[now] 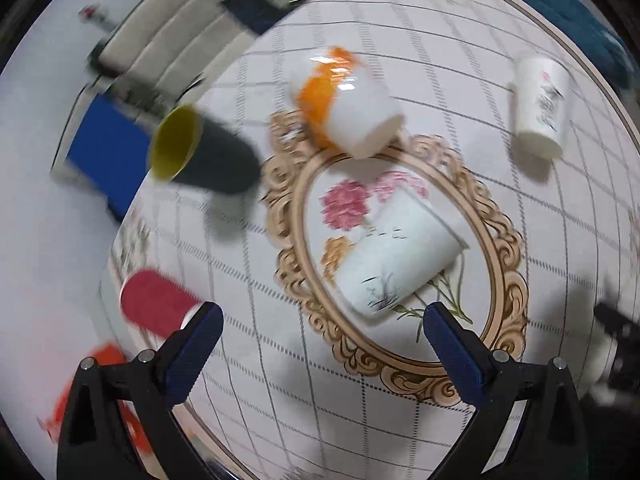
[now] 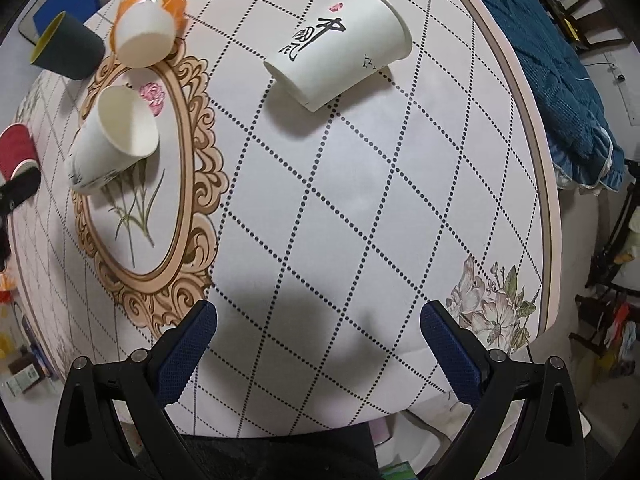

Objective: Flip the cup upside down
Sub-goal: 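Move the left gripper toward the white bird-print paper cup on its side, then grasp the white bird-print cup with the left gripper and lift it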

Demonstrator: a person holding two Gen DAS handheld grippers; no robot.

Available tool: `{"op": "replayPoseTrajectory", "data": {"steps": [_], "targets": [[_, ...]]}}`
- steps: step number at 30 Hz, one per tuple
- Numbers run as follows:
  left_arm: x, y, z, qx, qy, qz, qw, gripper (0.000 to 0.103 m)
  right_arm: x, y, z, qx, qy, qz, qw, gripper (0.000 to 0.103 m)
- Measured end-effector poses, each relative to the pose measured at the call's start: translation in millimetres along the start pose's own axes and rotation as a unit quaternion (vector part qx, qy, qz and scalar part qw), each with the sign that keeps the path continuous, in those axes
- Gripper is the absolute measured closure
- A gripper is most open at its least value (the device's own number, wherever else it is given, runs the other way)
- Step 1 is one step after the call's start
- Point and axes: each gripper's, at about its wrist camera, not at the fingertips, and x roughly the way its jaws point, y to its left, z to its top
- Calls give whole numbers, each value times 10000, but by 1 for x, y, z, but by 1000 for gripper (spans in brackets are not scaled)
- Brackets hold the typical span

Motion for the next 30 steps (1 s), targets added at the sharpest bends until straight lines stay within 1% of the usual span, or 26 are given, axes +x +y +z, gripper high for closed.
{"op": "replayPoseTrajectory", "data": {"steps": [2, 4, 10, 14, 18, 20, 21, 23, 25, 26, 27, 28, 29, 30], "targets": [[4, -6, 3, 422, -112, 70, 9990, 0, 3, 1, 3, 28, 36, -10, 10000, 0], [10, -10, 7, 802, -179, 59, 9966, 0, 6, 2, 6, 39, 62, -30, 10000, 0], [28, -22, 18, 1528, -216, -123, 9879, 0, 14, 6, 13, 96, 130, -31, 9999, 0], [42, -30, 25, 1912, -159, -272, 9810, 0, 18, 8, 14, 163, 164, -19, 9997, 0], [57, -38, 32, 2086, -24, -347, 9774, 0, 23, 9, 15, 204, 193, -25, 9996, 0], [63, -39, 35, 2082, 14, -388, 9773, 2, 26, 8, 16, 214, 202, -39, 9996, 0], [65, -40, 36, 2075, 27, -427, 9773, 7, 28, 8, 16, 220, 210, -49, 9995, 0], [67, -42, 39, 2060, 81, -542, 9770, 12, 32, 6, 17, 234, 221, -65, 9995, 0], [70, -43, 40, 2066, 87, -618, 9764, 12, 35, 4, 18, 254, 237, -71, 9994, 0], [71, -45, 41, 2079, 84, -652, 9759, 18, 37, 4, 18, 264, 240, -73, 9993, 0], [73, -47, 41, 2095, 96, -677, 9754, 29, 38, 3, 19, 264, 244, -86, 9993, 0], [74, -53, 41, 2114, 149, -686, 9749, 32, 39, 2, 19, 262, 248, -95, 9993, 0], [77, -55, 41, 2138, 191, -694, 9742, 39, 40, 0, 20, 260, 255, -94, 9993, 0], [79, -57, 40, 2163, 205, -679, 9737, 40, 41, 0, 20, 258, 257, -100, 9993, 0]]}}
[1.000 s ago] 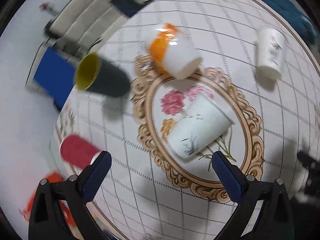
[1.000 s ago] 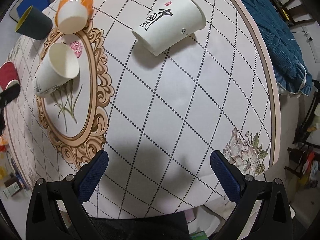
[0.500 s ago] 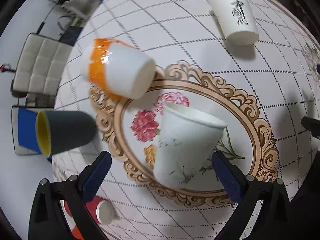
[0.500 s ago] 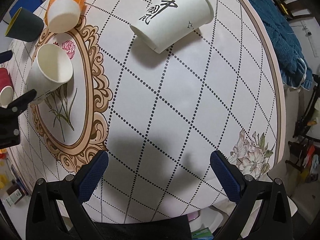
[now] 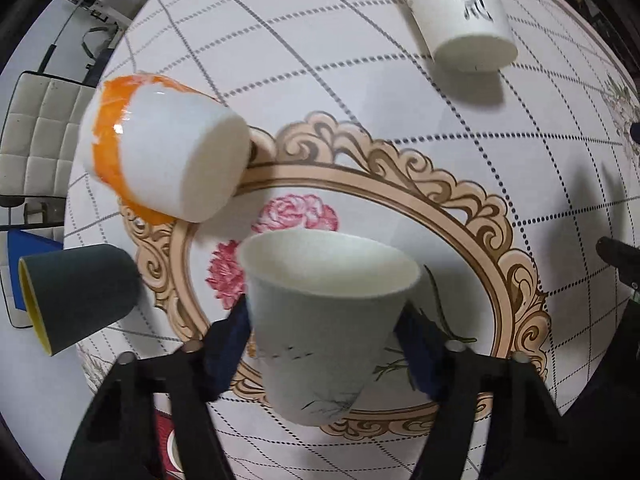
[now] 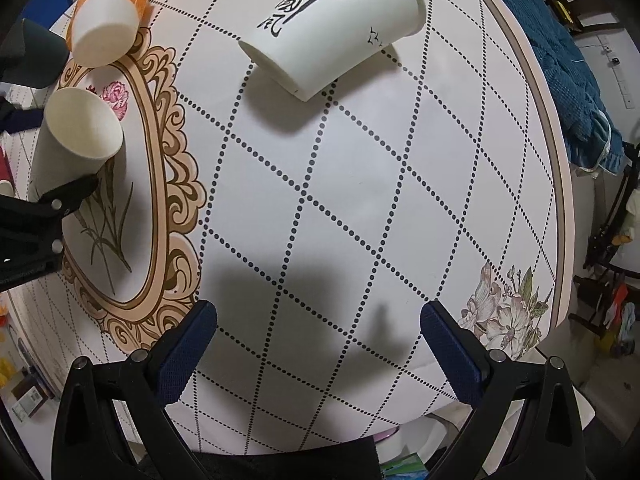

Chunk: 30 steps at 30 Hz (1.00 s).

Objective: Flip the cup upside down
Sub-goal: 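Grasp the white bird-print cup with the left gripper and lift it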

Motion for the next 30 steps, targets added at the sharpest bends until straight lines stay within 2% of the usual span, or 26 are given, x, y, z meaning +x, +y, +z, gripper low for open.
{"op": "replayPoseTrajectory", "data": {"steps": [4, 9, 13, 17, 24, 26, 30], "targets": [[2, -6, -3, -46, -33, 66, 10000, 40, 1, 0, 3, -33, -10, -14, 10000, 0], [-1, -5, -9, -378, -73, 1, 9993, 41, -3, 5, 6, -78, -41, -16, 10000, 0], [-4, 2, -19, -848, -50, -125, 9963, 41, -5, 6, 4, -119, -83, -10, 9999, 0], [-12, 9, -31, -1455, -51, -335, 9888, 41, -7, 5, 0, -161, -128, 5, 9998, 0], [-28, 13, -73, -2615, -57, -823, 9617, 41, -16, 11, -14, -404, -277, 6, 9988, 0], [-31, 11, -90, -2954, -27, -901, 9511, 41, -18, 14, -20, -489, -336, 40, 9982, 0], [-37, -2, -130, -3679, 9, -1145, 9228, 41, -22, 19, -37, -686, -457, 110, 9965, 0]]}}
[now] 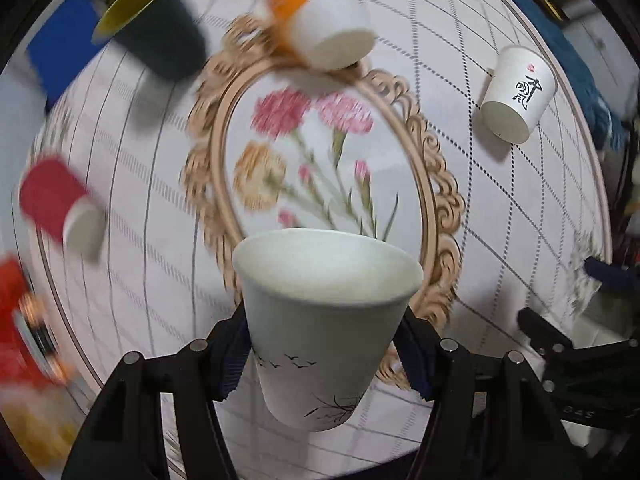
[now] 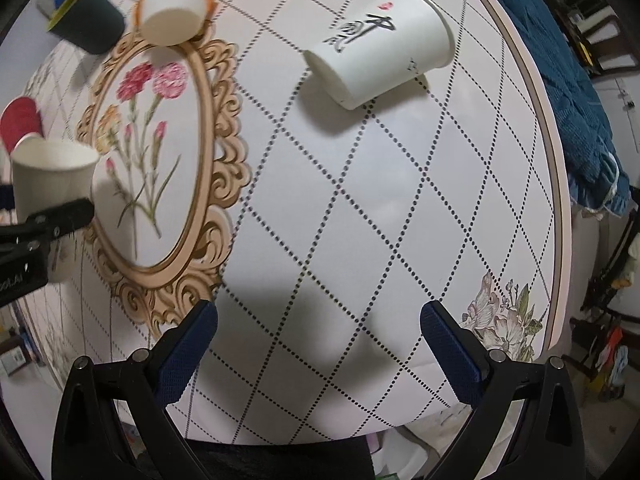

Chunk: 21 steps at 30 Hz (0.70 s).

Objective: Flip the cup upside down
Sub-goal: 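Grasp the white bird-print cup with the left gripper and lift it, then carry the cup with the left gripper and stand it upright on the table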

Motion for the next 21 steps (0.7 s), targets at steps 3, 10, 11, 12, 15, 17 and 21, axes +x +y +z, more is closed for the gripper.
{"op": "replayPoseTrajectory", "data": {"steps": [3, 10, 11, 12, 15, 17, 21], "targets": [[-3, 9, -34, -497, 19, -136, 9987, 41, -3, 6, -15, -184, -71, 49, 9998, 0], [-2, 20, -98, -1499, 80, -236, 9884, 41, -4, 22, -56, -707, -136, 104, 9974, 0], [0, 20, -104, -1640, 98, -253, 9861, 41, -5, 25, -59, -776, -134, 97, 9968, 0], [2, 23, -114, -1780, 124, -295, 9835, 41, -4, 28, -65, -847, -129, 95, 9963, 0], [10, 31, -136, -2184, 204, -477, 9745, 41, 0, 36, -84, -1013, -85, 118, 9948, 0], [14, 41, -143, -2485, 275, -675, 9659, 41, 2, 43, -95, -1088, -57, 145, 9939, 0], [26, 48, -151, -2843, 278, -798, 9550, 41, 5, 58, -114, -1179, -38, 123, 9929, 0]]}}
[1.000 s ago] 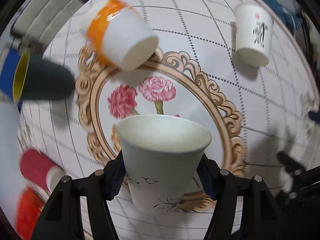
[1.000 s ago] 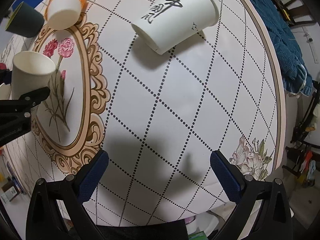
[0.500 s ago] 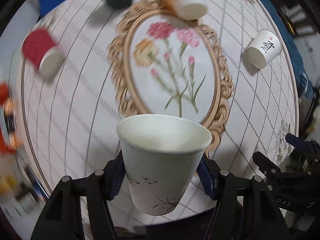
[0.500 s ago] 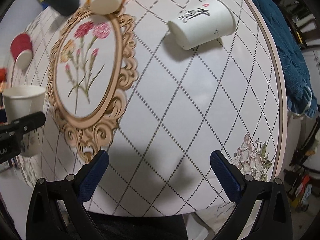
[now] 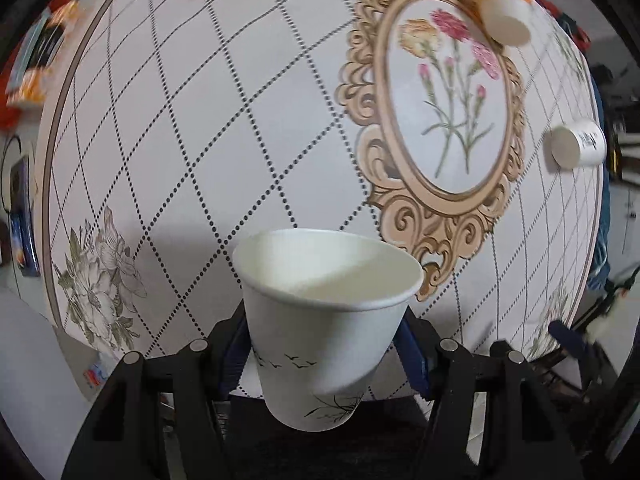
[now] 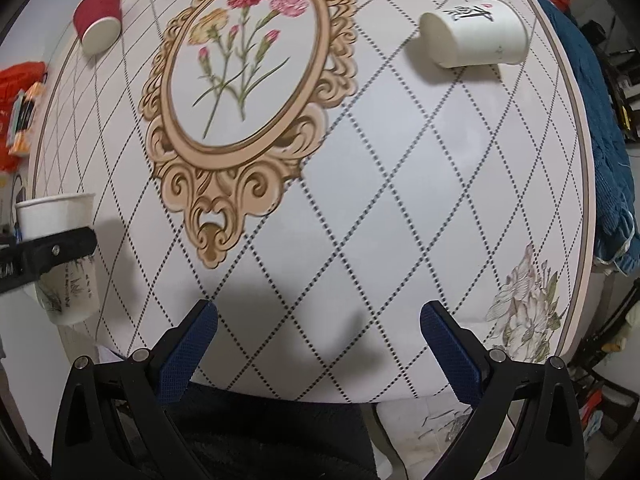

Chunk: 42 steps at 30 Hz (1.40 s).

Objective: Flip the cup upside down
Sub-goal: 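Carry the cup with the left gripper and stand it upright on the table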

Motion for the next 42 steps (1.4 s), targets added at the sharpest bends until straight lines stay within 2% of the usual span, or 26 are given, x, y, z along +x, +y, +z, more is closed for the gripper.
{"op": "replayPoseTrajectory", "data": {"steps": [6, 13, 16, 17, 23, 25, 29, 31, 32, 33, 42], "targets": [[21, 6, 3, -202, 116, -183, 9996, 41, 10, 22, -16, 60, 56, -123, 9999, 0], [46, -16, 9, 70, 168, -64, 9998, 41, 28, 39, -28, 218, 159, -318, 9991, 0], [53, -24, 12, 199, 184, 17, 9996, 41, 35, 37, -25, 316, 206, -366, 9986, 0], [55, -27, 13, 236, 195, 34, 9995, 41, 37, 37, -12, 339, 228, -382, 9984, 0], [60, -37, 18, 381, 247, 95, 9989, 40, 45, 29, -5, 441, 295, -404, 9978, 0], [60, -38, 22, 429, 259, 60, 9987, 40, 46, 18, 13, 464, 309, -406, 9976, 0], [60, -42, 23, 534, 264, 123, 9981, 39, 46, 16, 17, 500, 302, -394, 9975, 0], [61, -48, 29, 601, 224, 221, 9977, 30, 43, -5, 33, 504, 305, -385, 9975, 0], [61, -53, 31, 601, 229, 217, 9977, 19, 41, -7, 35, 507, 304, -383, 9975, 0], [61, -55, 32, 598, 231, 198, 9977, 16, 39, -7, 36, 511, 301, -380, 9975, 0], [53, -50, 40, 609, 186, 232, 9977, 16, 28, -9, 40, 521, 272, -365, 9976, 0]]}}
